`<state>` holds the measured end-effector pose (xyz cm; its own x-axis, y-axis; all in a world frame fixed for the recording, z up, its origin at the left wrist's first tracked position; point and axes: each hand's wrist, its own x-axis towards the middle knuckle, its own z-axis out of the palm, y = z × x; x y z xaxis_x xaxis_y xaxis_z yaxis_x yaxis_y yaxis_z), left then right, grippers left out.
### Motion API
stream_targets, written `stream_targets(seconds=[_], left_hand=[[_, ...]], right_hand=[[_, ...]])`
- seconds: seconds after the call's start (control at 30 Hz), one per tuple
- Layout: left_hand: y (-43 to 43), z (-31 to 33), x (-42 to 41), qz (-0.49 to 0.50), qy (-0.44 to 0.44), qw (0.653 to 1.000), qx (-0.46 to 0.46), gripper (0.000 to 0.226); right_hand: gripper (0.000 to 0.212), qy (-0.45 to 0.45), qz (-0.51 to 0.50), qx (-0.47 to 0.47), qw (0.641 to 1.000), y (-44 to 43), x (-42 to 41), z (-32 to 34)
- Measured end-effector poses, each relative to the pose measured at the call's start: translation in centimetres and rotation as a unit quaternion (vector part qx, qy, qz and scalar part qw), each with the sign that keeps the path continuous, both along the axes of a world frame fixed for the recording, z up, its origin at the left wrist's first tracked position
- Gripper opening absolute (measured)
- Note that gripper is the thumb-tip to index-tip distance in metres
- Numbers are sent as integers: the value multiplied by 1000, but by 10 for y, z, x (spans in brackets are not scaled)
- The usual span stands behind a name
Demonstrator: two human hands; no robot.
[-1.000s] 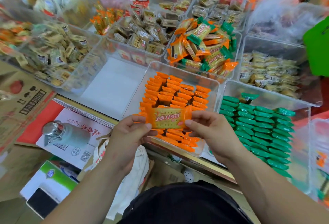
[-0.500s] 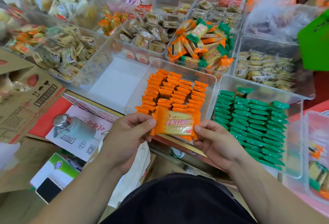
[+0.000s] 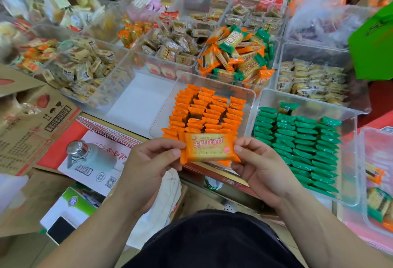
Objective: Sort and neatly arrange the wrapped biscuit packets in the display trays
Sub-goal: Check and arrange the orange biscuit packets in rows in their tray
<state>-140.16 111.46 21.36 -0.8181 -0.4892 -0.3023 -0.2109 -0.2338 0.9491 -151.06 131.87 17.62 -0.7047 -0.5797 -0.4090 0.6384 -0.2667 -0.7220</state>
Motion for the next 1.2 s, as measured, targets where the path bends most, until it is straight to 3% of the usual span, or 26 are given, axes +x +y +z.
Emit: stream_targets(seconds=[0.13, 0.27, 0.33, 0.4, 0.47, 0.53, 0.67, 0.7, 0.77, 0.93, 1.13, 1.2], left_hand=[[0, 13, -2, -21, -6, 992, -125, 30], [-3, 17, -5, -39, -58, 975, -213, 10], [-9, 15, -8, -44, -106, 986, -123, 10], [-14, 14, -12, -58, -142, 986, 63, 13], [-18, 11, -13, -72, -154, 971, 167, 13], [-20, 6, -13, -84, -155, 967, 186, 13], [-22, 0, -13, -82, -155, 968, 180, 14], [-23, -2, -13, -75, -156, 970, 170, 13], [-25, -7, -13, -57, -159, 977, 126, 11], [-22, -12, -14, -37, -153, 987, -43, 10], [-17, -28, -31, -69, -103, 986, -110, 17], [-21, -40, -43, -86, -105, 984, -118, 21]], right_hand=[[26, -22, 0, -29, 999, 7, -3, 4], [13, 59, 27, 81, 995, 6, -5, -1], [15, 46, 43, 100, 993, 4, -5, -2], [22, -35, 61, 61, 996, 3, -6, 1], [45, -101, 72, 23, 992, 2, -6, 4], [78, -122, 85, 11, 989, 2, -4, 0], [88, -121, 77, -22, 989, -2, -3, -7], [84, -126, 76, -35, 988, -3, -4, -7], [56, -117, 78, -37, 989, -3, -6, -6], [10, 45, 44, 175, 983, -10, -8, -5], [28, 15, -30, 136, 990, -24, -23, -10], [19, 41, -40, 161, 985, -30, -36, -19]])
